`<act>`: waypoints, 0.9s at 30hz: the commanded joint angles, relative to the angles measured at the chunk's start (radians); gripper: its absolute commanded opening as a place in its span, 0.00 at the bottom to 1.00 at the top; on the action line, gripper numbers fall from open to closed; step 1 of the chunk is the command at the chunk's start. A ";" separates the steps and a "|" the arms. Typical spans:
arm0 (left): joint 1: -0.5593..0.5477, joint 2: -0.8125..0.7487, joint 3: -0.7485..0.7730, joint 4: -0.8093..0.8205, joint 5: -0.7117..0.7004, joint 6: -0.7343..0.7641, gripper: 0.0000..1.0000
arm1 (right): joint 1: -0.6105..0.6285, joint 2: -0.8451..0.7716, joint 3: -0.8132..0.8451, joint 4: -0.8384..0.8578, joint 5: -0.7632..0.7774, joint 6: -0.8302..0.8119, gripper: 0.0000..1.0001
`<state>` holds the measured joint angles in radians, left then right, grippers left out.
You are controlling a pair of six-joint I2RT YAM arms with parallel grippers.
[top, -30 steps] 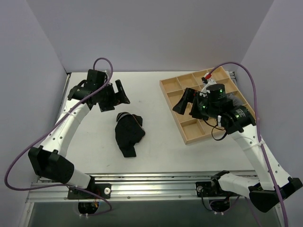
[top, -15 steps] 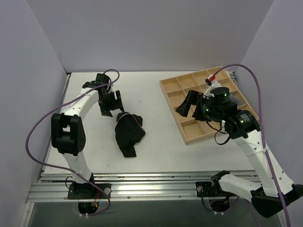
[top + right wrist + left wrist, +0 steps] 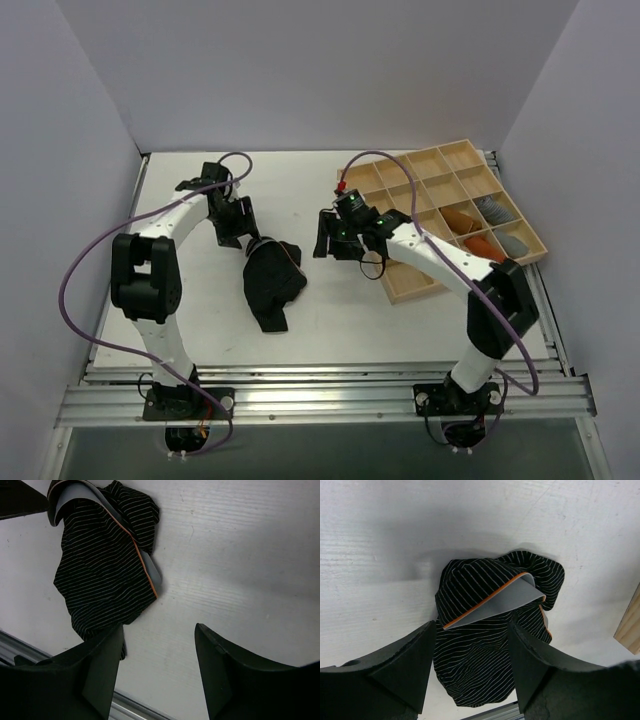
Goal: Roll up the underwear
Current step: Flatten the underwear
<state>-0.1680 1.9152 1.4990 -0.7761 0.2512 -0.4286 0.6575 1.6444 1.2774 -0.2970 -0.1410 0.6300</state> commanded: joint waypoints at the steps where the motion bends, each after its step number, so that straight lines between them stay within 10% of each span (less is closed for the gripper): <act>1: 0.010 0.002 -0.022 0.040 0.008 0.039 0.67 | 0.019 0.069 0.031 0.133 -0.005 0.062 0.54; 21: 0.021 0.096 -0.060 0.106 0.072 0.070 0.49 | 0.094 0.342 -0.038 0.361 -0.140 0.140 0.47; 27: 0.027 0.110 -0.043 0.110 0.094 0.050 0.07 | 0.114 0.335 -0.081 0.352 -0.118 0.148 0.42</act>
<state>-0.1513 2.0117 1.4200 -0.7025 0.3157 -0.3847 0.7620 1.9915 1.2266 0.0967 -0.2707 0.7708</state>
